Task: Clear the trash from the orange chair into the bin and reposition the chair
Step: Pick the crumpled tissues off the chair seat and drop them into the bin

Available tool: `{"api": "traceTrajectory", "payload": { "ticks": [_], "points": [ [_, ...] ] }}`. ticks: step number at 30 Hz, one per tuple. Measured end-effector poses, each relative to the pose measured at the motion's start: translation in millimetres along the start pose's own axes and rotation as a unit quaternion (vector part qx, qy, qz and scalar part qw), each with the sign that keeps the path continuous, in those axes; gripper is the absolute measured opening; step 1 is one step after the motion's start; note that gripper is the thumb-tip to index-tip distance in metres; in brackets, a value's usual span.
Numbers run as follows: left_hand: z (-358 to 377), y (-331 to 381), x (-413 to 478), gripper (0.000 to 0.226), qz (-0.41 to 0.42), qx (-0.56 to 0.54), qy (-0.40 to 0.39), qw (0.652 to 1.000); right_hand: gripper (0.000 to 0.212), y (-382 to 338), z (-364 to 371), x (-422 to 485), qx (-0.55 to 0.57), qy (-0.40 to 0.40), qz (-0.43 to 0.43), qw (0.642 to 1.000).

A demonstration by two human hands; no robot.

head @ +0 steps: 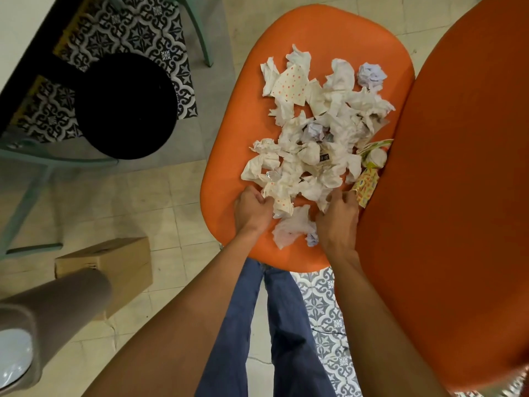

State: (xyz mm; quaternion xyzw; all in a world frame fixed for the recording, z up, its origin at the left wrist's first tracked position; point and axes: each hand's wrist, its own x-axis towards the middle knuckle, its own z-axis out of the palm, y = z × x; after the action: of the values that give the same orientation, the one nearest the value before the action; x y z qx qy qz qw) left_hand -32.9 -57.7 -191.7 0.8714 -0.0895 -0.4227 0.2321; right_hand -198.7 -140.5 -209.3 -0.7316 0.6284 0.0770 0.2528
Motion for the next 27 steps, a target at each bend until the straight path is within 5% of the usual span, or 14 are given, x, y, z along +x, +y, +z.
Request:
{"api": "traceTrajectory", "payload": {
  "ticks": [6,13,17,27],
  "points": [
    [-19,4,-12,0.020,0.006,-0.004,-0.006,1.000,0.022,5,-8,-8,-0.058,0.000,0.000,0.998],
    [-34,4,-21,0.018,-0.010,-0.068,-0.047,0.997,0.062,5,-24,-11,-0.081,-0.019,0.018,0.996],
    [-38,4,-25,0.025,-0.008,-0.112,-0.044,0.993,0.067,3,-24,-6,-0.068,-0.038,-0.022,0.997],
    [-54,12,-29,0.040,0.030,-0.189,-0.015,0.981,0.040,-10,-63,6,-0.013,0.031,0.024,0.999]
  ]
}}
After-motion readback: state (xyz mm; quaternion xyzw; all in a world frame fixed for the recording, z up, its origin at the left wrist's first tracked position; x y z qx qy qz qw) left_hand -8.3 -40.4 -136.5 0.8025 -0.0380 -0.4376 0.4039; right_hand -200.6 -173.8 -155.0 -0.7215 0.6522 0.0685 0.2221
